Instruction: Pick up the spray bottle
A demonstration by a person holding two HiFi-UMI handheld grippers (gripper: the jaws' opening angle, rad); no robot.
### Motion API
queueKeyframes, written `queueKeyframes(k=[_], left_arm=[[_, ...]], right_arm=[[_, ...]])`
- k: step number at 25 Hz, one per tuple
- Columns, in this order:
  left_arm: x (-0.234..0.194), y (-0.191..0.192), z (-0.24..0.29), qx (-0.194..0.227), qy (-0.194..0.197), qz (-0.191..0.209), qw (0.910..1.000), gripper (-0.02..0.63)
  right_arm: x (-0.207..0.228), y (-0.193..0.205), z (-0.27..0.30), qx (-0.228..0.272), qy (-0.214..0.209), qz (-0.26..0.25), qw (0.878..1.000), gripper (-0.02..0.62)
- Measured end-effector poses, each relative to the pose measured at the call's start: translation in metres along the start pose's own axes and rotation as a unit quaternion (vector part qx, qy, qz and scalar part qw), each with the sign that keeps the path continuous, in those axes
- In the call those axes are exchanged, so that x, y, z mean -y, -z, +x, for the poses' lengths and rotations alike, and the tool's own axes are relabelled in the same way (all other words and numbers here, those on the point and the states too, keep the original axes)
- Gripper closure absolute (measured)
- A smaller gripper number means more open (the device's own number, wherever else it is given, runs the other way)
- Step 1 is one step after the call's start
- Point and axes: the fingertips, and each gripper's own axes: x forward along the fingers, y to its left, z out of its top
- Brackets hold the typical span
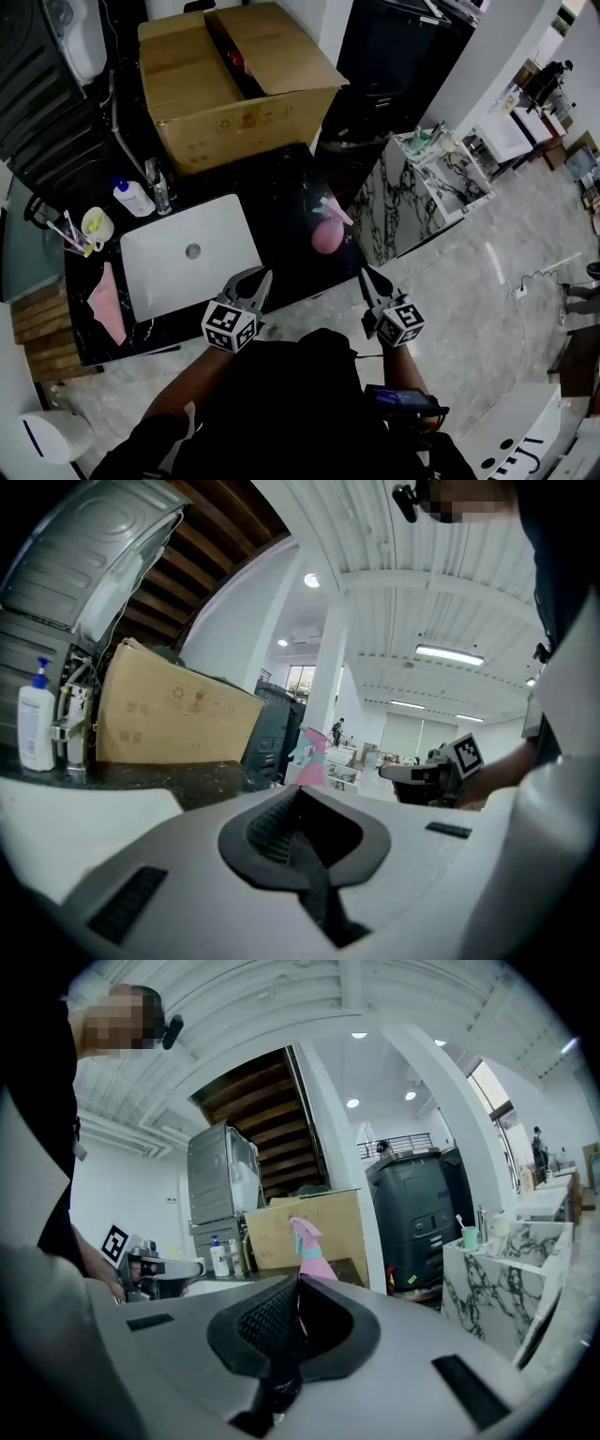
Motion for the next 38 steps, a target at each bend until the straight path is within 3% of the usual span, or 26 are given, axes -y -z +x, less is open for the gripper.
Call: queueKeyframes(k=[10,23,26,28,34,38], left_arm=[[-0.011,0.002,0.009,0.000,-0.007,-0.007,1.0000,0.598],[-0.015,0.000,0.029,0.004,-0.031,-0.017,0.9994,0.598],[-0.016,0.002,0.030,0.005,-0.038,-0.021,0.9990,0.598],[-0.017,0.002,0.030,0.006,-0.043,-0.024,0.9987,0.598],[-0.028,0.001,0.027,0.010,-0.063,-0.031,0.9975,0.598],[-0.035,0.001,0.022,0.011,-0.076,-0.032,0.9966,0.598]], right_arm=[[0.020,-0.007,0.034,-0.018,0.006,-0.030,0.999,0.569],[0.027,-0.018,0.076,-0.030,-0.067,-0.032,0.997,0.566],[0.024,-0.023,0.084,-0.023,-0.091,-0.019,0.995,0.446],[0.022,-0.024,0.089,-0.023,-0.104,-0.021,0.994,0.415],[0.012,-0.023,0.110,-0.033,-0.137,-0.017,0.990,0.370],[0.011,-0.021,0.122,-0.039,-0.135,-0.029,0.990,0.370]])
